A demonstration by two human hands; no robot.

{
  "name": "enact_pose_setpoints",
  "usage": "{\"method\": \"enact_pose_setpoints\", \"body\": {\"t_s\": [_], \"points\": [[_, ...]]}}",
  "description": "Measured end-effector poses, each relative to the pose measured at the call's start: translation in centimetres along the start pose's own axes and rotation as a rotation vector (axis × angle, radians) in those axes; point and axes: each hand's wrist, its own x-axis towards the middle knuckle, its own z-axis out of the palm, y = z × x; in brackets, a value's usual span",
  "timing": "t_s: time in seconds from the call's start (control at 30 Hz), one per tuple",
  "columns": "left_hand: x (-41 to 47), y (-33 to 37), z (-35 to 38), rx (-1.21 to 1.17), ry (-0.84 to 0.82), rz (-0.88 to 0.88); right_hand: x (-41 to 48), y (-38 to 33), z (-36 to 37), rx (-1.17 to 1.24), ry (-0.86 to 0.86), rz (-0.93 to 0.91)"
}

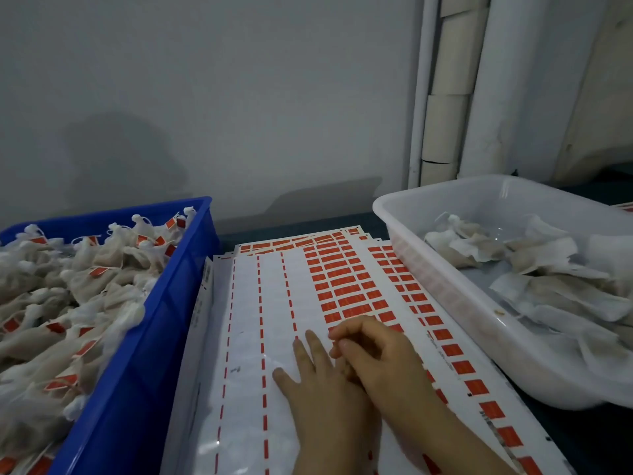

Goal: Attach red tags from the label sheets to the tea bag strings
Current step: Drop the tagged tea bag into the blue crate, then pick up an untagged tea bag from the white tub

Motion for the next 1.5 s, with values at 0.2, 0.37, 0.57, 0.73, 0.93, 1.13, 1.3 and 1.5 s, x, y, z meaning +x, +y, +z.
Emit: {"method": "enact_pose_setpoints", "body": {"t_s": [0.2,0.37,0.57,0.73,0.93,1.13,1.3,1.5], "points": [[0.2,0.3,-0.1,-0.020,0.041,-0.048,-1.3,-5.1,-6.3,-0.083,0.019,-0.168],[0.0,0.1,0.1,-0.021,0.050,-0.030,-0.2,-6.8,-13.7,-0.337,0.083,-0.095],[-0.1,0.6,0.6,-0.006,0.076,-0.007,2.7,-2.2,-19.9,-0.906,-0.025,0.274],[-0.2,0.5,0.8,-0.007,0.093,-0.015,1.3,-0.5,-20.4,-1.195,-0.318,0.578],[-0.4,0.4,0.5,-0.016,0.114,-0.004,0.6,-0.5,-20.0,-1.414,-0.379,0.634],[-0.5,0.3,0.3,-0.031,0.119,0.008,0.9,-0.6,-19.3,-1.333,-0.486,0.578],[-0.6,0.2,0.2,-0.028,0.114,0.013,1.0,-0.5,-18.9,-1.302,-0.541,0.537],[-0.7,0.2,0.2,-0.030,0.113,0.010,1.1,-0.6,-18.9,-1.133,-0.542,0.498]]}}
